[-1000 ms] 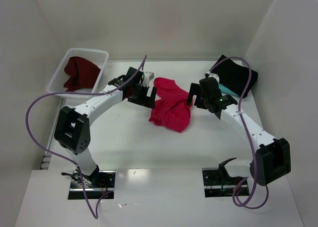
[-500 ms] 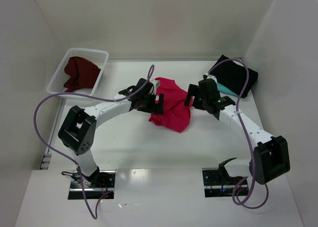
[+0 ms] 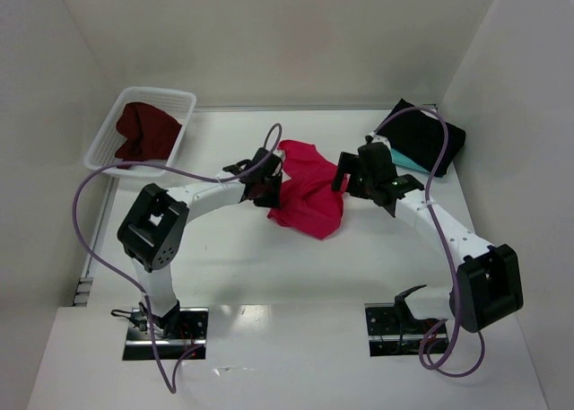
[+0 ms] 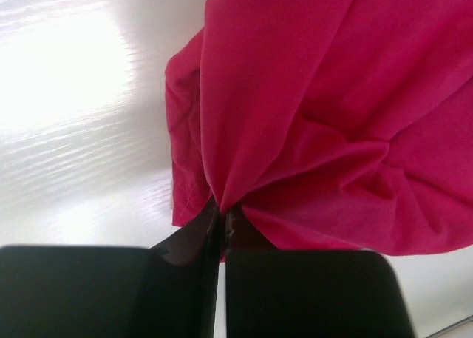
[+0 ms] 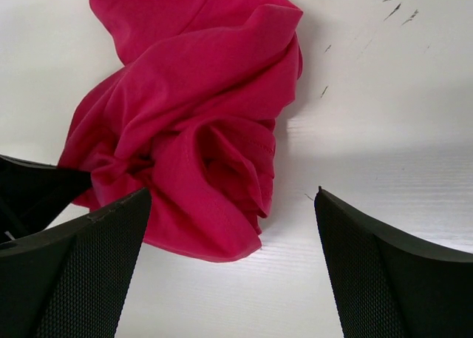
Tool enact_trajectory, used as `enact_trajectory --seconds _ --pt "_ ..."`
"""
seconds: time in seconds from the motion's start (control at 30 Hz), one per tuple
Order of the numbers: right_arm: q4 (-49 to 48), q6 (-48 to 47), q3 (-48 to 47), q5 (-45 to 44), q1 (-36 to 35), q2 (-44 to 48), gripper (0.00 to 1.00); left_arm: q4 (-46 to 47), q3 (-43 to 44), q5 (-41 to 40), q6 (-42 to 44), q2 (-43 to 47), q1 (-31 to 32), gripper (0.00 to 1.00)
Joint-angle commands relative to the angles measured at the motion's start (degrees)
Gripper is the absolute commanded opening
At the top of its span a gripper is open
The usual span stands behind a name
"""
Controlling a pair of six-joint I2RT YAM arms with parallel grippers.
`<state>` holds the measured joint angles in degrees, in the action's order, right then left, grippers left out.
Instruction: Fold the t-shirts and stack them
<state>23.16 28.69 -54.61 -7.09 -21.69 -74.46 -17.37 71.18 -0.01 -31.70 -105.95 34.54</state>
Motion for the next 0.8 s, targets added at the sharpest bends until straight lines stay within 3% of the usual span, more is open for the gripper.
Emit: enact_trajectory --seconds 0.0,0.2,0.23,0.27,0.37,0.47,0.77 --pt "-3.0 -0.1 0.6 -0.3 0.1 -1.3 0.96 -4.1 7.5 -3.3 0.6 6.5 -0.4 0.0" --pt "-5.7 1.0 0.0 2.4 0.1 -2.4 0.97 -10.1 20.0 -5.6 4.9 19.9 -2.9 0.0" --pt "-6.8 1.0 0.0 3.1 0.1 -2.4 0.97 -12.1 25.2 -6.3 6.5 20.6 -3.4 0.0" --pt "-7.9 1.0 0.0 3.7 0.1 -2.4 0.97 -14.7 31.2 -6.9 7.6 20.6 -3.4 0.0" --pt "-9.5 1.0 -0.7 5.9 0.1 -3.6 0.97 -16.3 38.5 -7.5 9.5 21.2 -3.4 0.0" --pt "-11.7 1.5 -1.9 8.2 0.1 -3.6 0.94 -15.8 41.2 -5.7 10.2 21.8 -3.4 0.0" --pt "-14.0 -0.1 -6.6 13.8 0.1 3.1 0.94 -19.8 60.0 -9.2 13.9 17.9 -3.4 0.0"
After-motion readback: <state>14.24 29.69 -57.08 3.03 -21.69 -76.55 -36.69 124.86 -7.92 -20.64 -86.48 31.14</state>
